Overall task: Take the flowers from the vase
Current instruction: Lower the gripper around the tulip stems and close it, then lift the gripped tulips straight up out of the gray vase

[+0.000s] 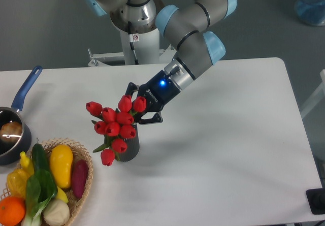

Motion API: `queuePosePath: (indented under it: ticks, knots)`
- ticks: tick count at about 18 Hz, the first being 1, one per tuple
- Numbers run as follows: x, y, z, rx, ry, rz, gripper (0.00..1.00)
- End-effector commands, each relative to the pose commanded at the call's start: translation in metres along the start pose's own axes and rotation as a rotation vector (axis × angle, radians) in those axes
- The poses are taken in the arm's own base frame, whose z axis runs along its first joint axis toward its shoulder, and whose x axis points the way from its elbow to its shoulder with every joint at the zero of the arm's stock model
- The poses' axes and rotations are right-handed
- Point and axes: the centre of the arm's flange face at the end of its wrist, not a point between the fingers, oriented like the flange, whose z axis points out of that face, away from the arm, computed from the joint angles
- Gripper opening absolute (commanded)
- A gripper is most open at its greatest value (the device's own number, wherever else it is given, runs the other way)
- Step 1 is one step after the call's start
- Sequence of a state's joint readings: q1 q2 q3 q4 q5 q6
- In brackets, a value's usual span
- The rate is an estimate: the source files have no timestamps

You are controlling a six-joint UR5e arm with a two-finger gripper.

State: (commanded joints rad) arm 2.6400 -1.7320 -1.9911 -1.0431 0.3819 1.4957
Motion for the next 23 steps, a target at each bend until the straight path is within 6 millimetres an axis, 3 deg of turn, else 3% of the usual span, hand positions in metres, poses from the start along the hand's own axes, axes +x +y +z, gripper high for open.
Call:
queuePosePath:
  ticks: [8, 14, 20, 23]
  knots:
    - [0.018, -0.039, -0.018, 0.023, -0.033, -0.037, 0.00]
    - [0.014, -0.095, -0.045, 0.081, -0.072, -0.101, 0.00]
    - [0.012, -0.109, -0.078, 0.146, -0.118, -0.096, 0.00]
    - [0.009, -0.114, -0.105, 0.220, -0.148, -0.093, 0.00]
